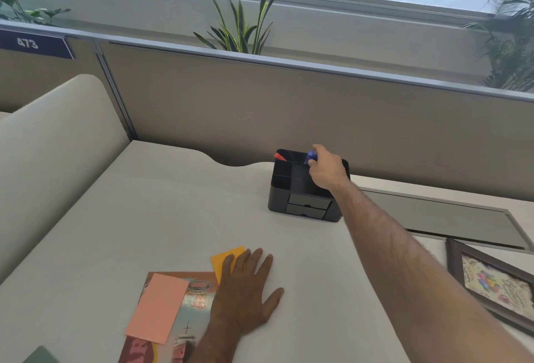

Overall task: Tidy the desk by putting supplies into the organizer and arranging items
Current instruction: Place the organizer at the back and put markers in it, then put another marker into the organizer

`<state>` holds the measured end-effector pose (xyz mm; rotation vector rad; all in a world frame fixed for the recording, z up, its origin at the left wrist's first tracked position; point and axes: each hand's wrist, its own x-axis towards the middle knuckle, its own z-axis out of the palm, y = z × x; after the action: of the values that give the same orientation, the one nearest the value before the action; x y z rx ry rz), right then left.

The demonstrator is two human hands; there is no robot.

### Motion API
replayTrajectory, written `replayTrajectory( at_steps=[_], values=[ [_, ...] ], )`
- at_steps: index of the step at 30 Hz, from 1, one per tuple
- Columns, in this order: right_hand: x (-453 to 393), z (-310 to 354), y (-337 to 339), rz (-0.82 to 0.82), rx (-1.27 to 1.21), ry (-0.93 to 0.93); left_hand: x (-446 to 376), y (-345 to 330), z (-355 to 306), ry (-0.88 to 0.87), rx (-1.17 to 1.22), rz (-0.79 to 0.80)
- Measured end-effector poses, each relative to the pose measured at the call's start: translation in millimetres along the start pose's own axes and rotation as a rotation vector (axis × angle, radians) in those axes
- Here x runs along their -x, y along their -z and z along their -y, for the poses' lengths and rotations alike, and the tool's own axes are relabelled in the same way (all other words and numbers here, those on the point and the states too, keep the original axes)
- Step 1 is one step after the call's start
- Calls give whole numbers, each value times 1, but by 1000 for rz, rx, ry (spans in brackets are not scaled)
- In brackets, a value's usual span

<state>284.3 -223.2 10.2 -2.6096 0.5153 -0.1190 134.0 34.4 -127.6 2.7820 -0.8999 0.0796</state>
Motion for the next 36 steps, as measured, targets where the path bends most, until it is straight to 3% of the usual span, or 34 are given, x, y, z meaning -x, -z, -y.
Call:
replayTrajectory(
  at_steps=[7,20,26,32,36],
  values=[
    [34,-16,7,-154,-91,59,2,3,-3,-29,-20,-49],
    [149,-69,9,-294,-252,86,7,10,-4,83,-29,184],
    [231,-102,-24,-176,-179,65,20,11,-11,91,-48,141],
    [298,-132,-53,37,210,41,50,3,-22,114,-8,101],
    [317,-144,-58,85,233,39,63,1,-28,103,-22,107]
  ],
)
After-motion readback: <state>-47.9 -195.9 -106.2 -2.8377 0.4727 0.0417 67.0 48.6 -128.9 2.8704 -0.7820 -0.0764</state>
